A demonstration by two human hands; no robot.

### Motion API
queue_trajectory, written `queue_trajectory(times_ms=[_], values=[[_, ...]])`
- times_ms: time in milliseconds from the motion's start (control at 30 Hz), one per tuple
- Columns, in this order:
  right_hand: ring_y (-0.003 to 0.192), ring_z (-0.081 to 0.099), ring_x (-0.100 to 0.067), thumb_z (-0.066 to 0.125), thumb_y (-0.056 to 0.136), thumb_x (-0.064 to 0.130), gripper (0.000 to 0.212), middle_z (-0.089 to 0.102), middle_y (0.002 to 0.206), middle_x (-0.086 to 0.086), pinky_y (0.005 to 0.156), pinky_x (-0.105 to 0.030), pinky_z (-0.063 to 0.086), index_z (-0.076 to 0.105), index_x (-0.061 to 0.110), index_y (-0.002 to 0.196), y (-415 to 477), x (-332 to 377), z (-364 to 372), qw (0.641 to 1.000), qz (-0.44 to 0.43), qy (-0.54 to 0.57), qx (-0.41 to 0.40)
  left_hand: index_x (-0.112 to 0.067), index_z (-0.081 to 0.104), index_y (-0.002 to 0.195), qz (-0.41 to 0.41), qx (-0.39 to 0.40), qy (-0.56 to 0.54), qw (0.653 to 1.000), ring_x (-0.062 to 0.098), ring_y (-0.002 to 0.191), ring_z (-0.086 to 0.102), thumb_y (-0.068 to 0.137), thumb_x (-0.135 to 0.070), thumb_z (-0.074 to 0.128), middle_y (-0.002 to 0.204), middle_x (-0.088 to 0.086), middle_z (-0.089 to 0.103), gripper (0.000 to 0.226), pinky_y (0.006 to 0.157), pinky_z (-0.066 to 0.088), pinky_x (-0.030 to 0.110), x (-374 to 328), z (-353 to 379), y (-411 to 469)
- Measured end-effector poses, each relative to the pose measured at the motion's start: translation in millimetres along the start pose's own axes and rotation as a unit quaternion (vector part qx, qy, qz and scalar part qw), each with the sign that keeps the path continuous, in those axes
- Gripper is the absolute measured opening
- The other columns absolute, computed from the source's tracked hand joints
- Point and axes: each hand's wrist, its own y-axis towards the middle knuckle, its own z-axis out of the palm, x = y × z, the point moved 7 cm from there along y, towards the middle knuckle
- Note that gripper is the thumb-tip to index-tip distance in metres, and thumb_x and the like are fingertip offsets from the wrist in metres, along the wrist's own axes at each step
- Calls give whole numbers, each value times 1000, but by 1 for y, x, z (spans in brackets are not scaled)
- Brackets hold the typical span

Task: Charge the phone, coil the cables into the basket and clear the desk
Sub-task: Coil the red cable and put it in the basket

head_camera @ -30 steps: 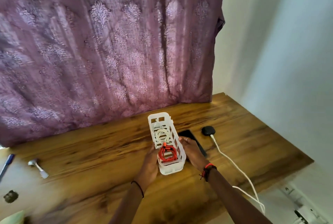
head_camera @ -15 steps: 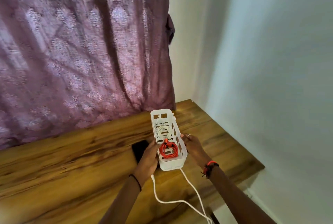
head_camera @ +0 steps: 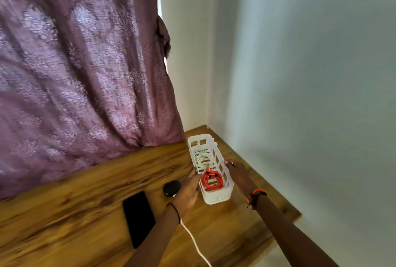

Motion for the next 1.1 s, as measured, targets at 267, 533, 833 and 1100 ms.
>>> queue_trajectory(times_ms=[267, 533, 833, 1100], values=[[79, 52, -25, 42, 97, 15, 27, 58, 84, -20, 72, -32, 39, 56, -1, 80, 82, -6, -15, 998, 33, -54, -22, -14, 48, 133, 0, -6, 65, 998, 20, 106, 61, 94, -9, 50, 127, 9, 61, 40, 78, 53, 26, -11, 18, 66], [81, 51, -23, 39, 97, 12, 22, 53, 69, 2, 71, -27, 38, 54, 12, 81, 143, -1, -6, 993, 25, -111, -24, -15, 44, 136, 25, 0, 85, 996, 19, 107, 62, 95, -7, 48, 125, 7, 62, 42, 83, 54, 28, -27, 20, 114], [104, 61, -27, 47, 91, 0, 26, 66, 112, -16, 88, -28, 48, 61, 0, 113, 168, 18, -5, 982, -76, -115, -127, -25, 42, 128, 80, 15, 250, 965, 5, 110, 57, 79, -18, 73, 125, -7, 57, 58, 84, 52, 15, -35, 17, 133], [100, 51, -3, 39, 96, 10, 27, 58, 118, -3, 70, 10, 33, 59, 14, 114, 153, 23, 12, 969, -167, -124, -130, -12, 29, 143, 149, -38, 337, 929, 13, 128, 44, 71, -14, 80, 142, -3, 42, 88, 101, 41, 16, -24, 24, 129]])
